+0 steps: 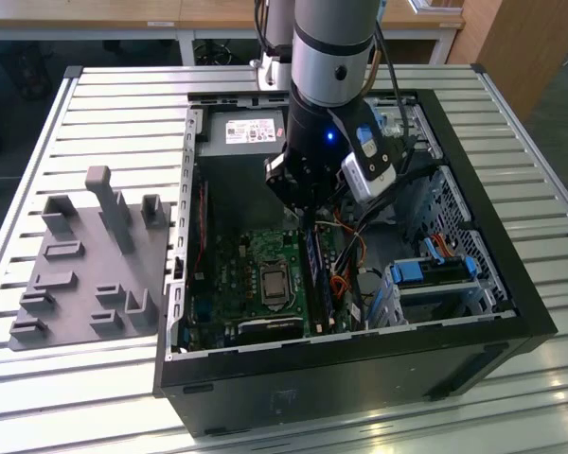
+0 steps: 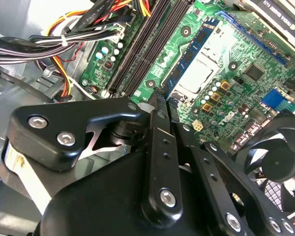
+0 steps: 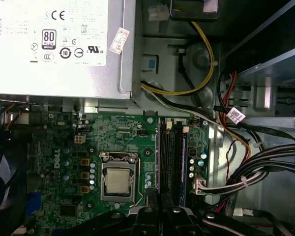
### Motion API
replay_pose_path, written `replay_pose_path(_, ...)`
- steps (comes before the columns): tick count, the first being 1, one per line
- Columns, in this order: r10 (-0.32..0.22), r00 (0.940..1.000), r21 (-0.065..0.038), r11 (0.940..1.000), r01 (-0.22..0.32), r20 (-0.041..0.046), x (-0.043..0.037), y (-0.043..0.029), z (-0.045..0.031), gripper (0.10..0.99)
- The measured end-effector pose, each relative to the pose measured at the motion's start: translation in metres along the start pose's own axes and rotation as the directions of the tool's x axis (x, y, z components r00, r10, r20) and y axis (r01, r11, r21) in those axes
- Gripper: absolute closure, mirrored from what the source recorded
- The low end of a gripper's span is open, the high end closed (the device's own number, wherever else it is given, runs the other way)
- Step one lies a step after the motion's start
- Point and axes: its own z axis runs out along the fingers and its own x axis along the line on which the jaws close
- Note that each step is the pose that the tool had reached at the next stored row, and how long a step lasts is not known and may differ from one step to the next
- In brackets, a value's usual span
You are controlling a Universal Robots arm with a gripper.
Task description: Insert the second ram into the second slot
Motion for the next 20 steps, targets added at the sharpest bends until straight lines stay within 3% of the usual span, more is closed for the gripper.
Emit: replay_pose_path(20, 0.000, 1.0000, 0.000, 1.0000, 0.000, 0.0000, 0.0000, -0.0001, 0.0081, 0.949)
